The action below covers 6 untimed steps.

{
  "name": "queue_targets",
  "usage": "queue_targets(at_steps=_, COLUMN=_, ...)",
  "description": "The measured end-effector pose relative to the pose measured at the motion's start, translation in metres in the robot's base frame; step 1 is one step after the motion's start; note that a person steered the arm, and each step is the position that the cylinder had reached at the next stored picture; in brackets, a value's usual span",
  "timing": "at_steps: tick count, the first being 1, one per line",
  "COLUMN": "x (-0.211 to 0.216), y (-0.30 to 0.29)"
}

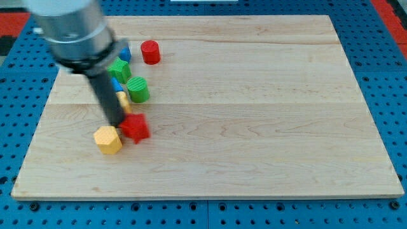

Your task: Move the red star towards bottom right side of the board

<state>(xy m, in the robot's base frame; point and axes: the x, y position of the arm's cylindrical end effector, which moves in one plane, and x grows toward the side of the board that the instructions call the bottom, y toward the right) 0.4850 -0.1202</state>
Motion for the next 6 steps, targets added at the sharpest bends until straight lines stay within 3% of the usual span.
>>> queue_targets(at_steps=2, x=0.010, y=0.114)
queue_targets(at_steps=4, x=0.027, y=0.070)
queue_targets(at_steps=6, x=0.067, y=0.199)
